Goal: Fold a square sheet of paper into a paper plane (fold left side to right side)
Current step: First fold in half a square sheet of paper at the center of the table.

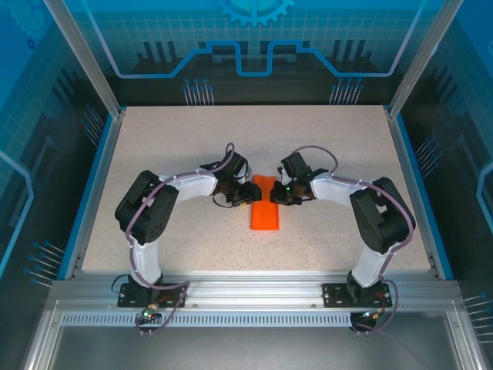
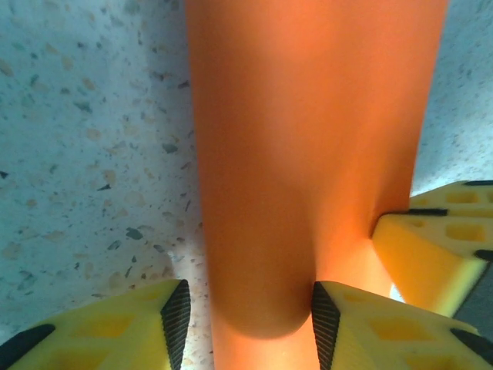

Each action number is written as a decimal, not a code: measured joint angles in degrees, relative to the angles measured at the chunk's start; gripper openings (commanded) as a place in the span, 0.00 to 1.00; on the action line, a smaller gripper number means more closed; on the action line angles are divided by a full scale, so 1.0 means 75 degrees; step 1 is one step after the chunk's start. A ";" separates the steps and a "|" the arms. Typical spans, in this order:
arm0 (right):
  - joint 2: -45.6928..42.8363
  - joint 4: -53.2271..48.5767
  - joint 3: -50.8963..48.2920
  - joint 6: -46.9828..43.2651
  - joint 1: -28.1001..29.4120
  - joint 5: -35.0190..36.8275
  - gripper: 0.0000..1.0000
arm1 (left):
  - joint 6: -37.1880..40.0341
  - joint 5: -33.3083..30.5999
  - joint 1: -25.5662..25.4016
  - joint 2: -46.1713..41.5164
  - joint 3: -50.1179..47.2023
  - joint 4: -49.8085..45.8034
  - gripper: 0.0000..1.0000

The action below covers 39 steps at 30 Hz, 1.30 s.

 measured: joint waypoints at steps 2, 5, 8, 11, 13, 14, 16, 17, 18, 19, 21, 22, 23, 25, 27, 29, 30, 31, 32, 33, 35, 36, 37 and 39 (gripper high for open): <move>0.0015 -0.0070 0.0012 0.0000 0.0000 0.0058 0.16 | 0.0009 -0.0052 -0.0055 0.0073 0.0041 -0.0119 0.47; 0.0047 -0.0137 0.0041 -0.0023 0.0012 0.0111 0.22 | 0.0009 -0.0163 -0.0090 0.0111 0.0146 -0.0213 0.47; 0.0047 -0.0192 0.0041 -0.0073 0.0015 0.0195 0.29 | 0.0009 -0.0233 -0.0137 0.0184 0.0236 -0.0294 0.47; 0.0029 -0.0239 0.0038 -0.0096 0.0015 0.0356 0.41 | 0.0009 -0.0239 -0.0137 0.0224 0.0312 -0.0382 0.47; -0.0093 -0.0303 0.0015 -0.0093 0.0029 0.0568 0.48 | 0.0009 -0.0242 -0.0137 0.0251 0.0350 -0.0431 0.47; -0.0207 -0.0341 -0.0020 -0.0102 0.0044 0.0682 0.52 | 0.0009 -0.0242 -0.0137 0.0262 0.0370 -0.0463 0.47; -0.0557 -0.0425 -0.0122 -0.0105 0.0044 0.0921 0.59 | 0.0006 -0.0248 -0.0146 0.0303 0.0437 -0.0533 0.47; -0.0799 -0.0469 -0.0192 -0.0070 0.0041 0.1078 0.61 | 0.0006 -0.0265 -0.0146 0.0335 0.0487 -0.0586 0.48; -0.1008 -0.0513 -0.0256 -0.0058 0.0041 0.1201 0.63 | 0.0009 -0.0265 -0.0152 0.0353 0.0527 -0.0638 0.48; -0.1250 -0.0545 -0.0332 -0.0032 0.0041 0.1341 0.67 | 0.0006 -0.0280 -0.0157 0.0376 0.0577 -0.0702 0.48; -0.1690 -0.0600 -0.0495 0.0023 0.0041 0.1574 0.71 | 0.0009 -0.0294 -0.0172 0.0423 0.0670 -0.0807 0.49; -0.1918 -0.0632 -0.0589 0.0073 0.0041 0.1699 0.74 | 0.0009 -0.0300 -0.0178 0.0452 0.0729 -0.0880 0.49; -0.2092 -0.0694 -0.0662 0.0090 0.0038 0.1795 0.77 | 0.0009 -0.0300 -0.0181 0.0475 0.0778 -0.0941 0.50; -0.2460 -0.0711 -0.0877 0.0154 0.0017 0.1953 0.82 | 0.0015 -0.0329 -0.0201 0.0516 0.0868 -0.1049 0.50; -0.2766 -0.0799 -0.1070 0.0189 -0.0015 0.2063 0.86 | 0.0044 -0.0379 -0.0224 0.0557 0.0956 -0.1154 0.50; -0.3028 -0.0912 -0.1218 0.0242 -0.0061 0.2157 0.88 | 0.0064 -0.0411 -0.0242 0.0595 0.1026 -0.1253 0.50; -0.3112 -0.0970 -0.1250 0.0256 -0.0070 0.2194 0.89 | 0.0067 -0.0425 -0.0248 0.0606 0.1058 -0.1291 0.50; -0.3212 -0.1008 -0.1288 0.0265 -0.0076 0.2221 0.92 | 0.0067 -0.0440 -0.0259 0.0621 0.1090 -0.1329 0.50; -0.3296 -0.1040 -0.1317 0.0268 -0.0085 0.2226 0.93 | 0.0070 -0.0469 -0.0271 0.0635 0.1122 -0.1364 0.50; -0.3363 -0.1067 -0.1338 0.0280 -0.0096 0.2221 0.94 | 0.0073 -0.0493 -0.0280 0.0650 0.1145 -0.1399 0.50; -0.3503 -0.1084 -0.1393 0.0300 -0.0117 0.2224 0.96 | 0.0117 -0.0530 -0.0297 0.0697 0.1236 -0.1501 0.51; -0.3564 -0.1078 -0.1431 0.0321 -0.0125 0.2215 0.96 | 0.0134 -0.0551 -0.0309 0.0708 0.1265 -0.1539 0.51; -0.3628 -0.1081 -0.1472 0.0323 -0.0125 0.2215 0.98 | 0.0157 -0.0571 -0.0318 0.0723 0.1294 -0.1574 0.51; -0.3724 -0.1084 -0.1542 0.0338 -0.0125 0.2215 0.98 | 0.0187 -0.0612 -0.0341 0.0749 0.1341 -0.1638 0.51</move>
